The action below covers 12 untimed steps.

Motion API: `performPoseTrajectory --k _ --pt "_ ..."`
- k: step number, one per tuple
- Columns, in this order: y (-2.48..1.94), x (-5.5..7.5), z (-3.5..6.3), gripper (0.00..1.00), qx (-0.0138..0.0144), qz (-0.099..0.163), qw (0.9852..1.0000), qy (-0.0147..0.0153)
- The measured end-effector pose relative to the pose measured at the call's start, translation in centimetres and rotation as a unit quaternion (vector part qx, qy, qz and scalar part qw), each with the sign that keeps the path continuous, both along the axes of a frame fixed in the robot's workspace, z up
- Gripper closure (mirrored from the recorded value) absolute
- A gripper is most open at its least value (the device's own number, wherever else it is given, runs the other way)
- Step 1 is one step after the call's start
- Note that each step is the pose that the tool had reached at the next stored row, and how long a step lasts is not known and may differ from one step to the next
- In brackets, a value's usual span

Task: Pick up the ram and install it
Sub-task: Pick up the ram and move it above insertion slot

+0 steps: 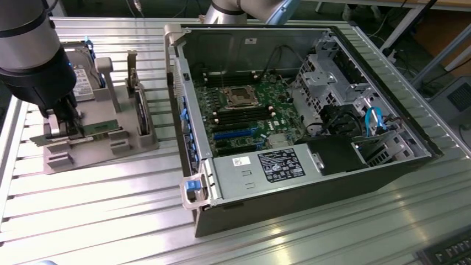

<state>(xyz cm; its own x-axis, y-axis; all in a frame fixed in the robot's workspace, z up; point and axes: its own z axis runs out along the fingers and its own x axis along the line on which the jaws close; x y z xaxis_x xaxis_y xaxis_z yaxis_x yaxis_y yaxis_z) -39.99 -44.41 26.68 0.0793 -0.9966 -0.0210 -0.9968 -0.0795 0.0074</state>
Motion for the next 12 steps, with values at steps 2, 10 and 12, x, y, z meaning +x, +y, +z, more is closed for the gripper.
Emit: performPoseTrajectory --k 2,10,12 --pt "0.00 0.0 0.10 0.86 0.0003 -0.016 0.9999 0.0000" --pt "0.00 0.0 0.96 0.86 0.0003 -0.024 0.9997 0.0001" --pt "0.00 0.0 1.62 0.86 0.0002 -0.024 0.9997 0.0002"
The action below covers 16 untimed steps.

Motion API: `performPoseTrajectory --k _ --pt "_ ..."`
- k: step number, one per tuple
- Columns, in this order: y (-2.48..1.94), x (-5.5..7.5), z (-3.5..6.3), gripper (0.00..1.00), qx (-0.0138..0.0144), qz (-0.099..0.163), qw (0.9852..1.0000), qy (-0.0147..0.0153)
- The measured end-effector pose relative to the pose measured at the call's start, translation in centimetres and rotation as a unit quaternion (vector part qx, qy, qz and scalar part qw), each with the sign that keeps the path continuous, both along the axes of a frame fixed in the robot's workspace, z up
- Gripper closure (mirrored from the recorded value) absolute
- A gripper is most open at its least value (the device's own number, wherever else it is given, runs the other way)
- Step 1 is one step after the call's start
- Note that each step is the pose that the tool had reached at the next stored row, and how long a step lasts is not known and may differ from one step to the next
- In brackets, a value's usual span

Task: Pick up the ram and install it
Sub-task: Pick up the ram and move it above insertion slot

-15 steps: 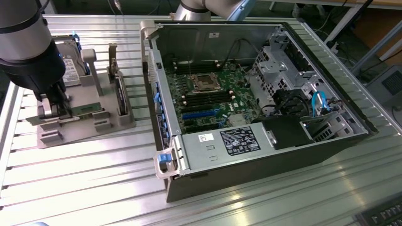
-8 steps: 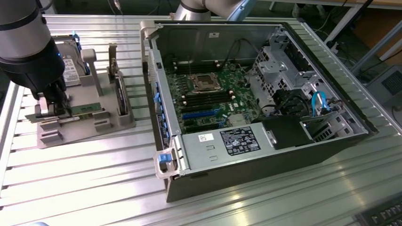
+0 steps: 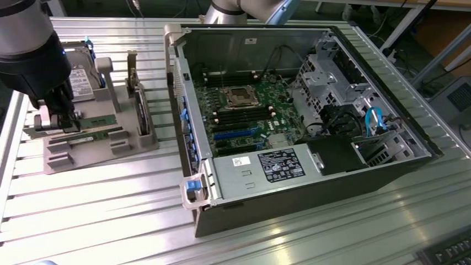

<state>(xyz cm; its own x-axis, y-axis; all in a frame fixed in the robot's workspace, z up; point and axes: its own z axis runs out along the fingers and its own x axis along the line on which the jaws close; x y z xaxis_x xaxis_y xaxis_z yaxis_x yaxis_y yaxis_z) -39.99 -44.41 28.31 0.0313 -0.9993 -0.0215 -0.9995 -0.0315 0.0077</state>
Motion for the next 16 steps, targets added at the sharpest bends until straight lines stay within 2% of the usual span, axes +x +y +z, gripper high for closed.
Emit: performPoseTrajectory --k 5,6,11,14,16 --pt "0.01 0.0 1.58 0.86 0.0000 0.000 1.0000 0.0000" --pt "0.01 0.0 2.20 0.86 0.0001 0.000 1.0000 -0.0001" --pt "0.01 0.0 4.06 0.86 0.0000 0.000 1.0000 0.0000" --pt "0.02 0.0 5.52 0.86 -0.0010 0.000 1.0000 0.0000" --pt "0.02 0.0 6.02 0.86 -0.0014 0.000 1.0000 0.0000"
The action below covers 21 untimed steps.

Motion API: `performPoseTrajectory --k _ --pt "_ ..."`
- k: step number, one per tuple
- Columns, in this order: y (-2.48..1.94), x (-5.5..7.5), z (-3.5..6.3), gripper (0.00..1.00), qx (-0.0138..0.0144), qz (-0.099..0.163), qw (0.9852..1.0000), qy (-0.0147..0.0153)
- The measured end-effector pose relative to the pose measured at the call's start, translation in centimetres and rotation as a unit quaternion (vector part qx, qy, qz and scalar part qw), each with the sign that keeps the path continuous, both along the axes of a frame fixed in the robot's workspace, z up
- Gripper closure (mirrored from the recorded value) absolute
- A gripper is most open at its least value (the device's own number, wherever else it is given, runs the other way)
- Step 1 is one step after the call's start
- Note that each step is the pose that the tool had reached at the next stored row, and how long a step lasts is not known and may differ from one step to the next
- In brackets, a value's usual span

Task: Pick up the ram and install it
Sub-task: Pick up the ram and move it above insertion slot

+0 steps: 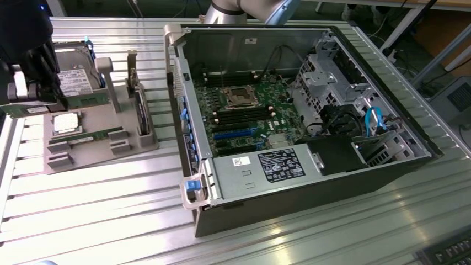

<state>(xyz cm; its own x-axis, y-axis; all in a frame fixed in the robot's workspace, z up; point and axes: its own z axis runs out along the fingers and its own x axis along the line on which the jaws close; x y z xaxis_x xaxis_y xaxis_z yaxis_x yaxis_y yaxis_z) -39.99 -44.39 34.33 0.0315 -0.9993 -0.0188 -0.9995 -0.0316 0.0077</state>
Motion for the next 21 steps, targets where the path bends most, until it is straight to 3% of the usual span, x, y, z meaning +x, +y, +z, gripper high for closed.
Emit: performPoseTrajectory --k 3,11,14,21 --pt "0.03 0.0 0.79 0.86 -0.0016 0.001 1.0000 -0.0001" --pt "0.04 0.3 0.88 0.86 -0.0024 0.001 1.0000 0.0000" --pt "0.04 1.2 1.18 0.86 -0.0024 0.001 1.0000 0.0000" --pt "0.04 4.8 2.53 0.86 -0.0024 0.002 1.0000 0.0000"
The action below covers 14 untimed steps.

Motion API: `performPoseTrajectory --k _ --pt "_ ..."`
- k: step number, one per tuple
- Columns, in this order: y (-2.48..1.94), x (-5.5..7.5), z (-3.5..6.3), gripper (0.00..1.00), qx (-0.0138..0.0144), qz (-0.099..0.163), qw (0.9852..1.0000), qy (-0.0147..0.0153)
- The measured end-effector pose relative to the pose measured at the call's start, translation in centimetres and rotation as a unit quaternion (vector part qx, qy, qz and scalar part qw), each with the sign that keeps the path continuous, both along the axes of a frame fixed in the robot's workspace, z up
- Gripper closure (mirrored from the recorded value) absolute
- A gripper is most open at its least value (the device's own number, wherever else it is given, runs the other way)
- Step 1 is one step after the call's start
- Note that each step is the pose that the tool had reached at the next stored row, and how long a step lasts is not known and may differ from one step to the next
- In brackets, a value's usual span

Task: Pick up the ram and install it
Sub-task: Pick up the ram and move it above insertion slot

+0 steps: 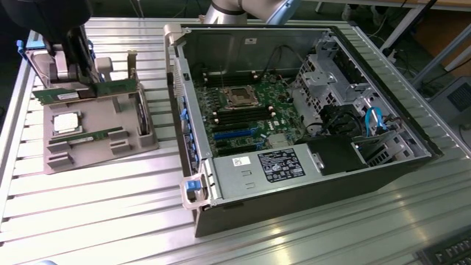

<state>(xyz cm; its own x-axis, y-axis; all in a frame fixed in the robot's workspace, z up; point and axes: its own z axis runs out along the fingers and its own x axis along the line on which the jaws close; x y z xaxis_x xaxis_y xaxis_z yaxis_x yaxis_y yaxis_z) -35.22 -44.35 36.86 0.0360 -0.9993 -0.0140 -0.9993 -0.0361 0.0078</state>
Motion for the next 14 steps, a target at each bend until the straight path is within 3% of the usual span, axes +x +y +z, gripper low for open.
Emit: performPoseTrajectory --k 2,5,9,14 --pt "0.00 0.8 0.29 0.86 0.0000 0.001 1.0000 0.0000" --pt "0.00 3.0 0.97 0.86 0.0000 0.003 1.0000 0.0001" --pt "0.00 4.4 1.30 0.86 0.0000 0.005 1.0000 0.0004" --pt "0.00 7.0 1.77 0.86 0.0000 0.009 1.0000 0.0013"
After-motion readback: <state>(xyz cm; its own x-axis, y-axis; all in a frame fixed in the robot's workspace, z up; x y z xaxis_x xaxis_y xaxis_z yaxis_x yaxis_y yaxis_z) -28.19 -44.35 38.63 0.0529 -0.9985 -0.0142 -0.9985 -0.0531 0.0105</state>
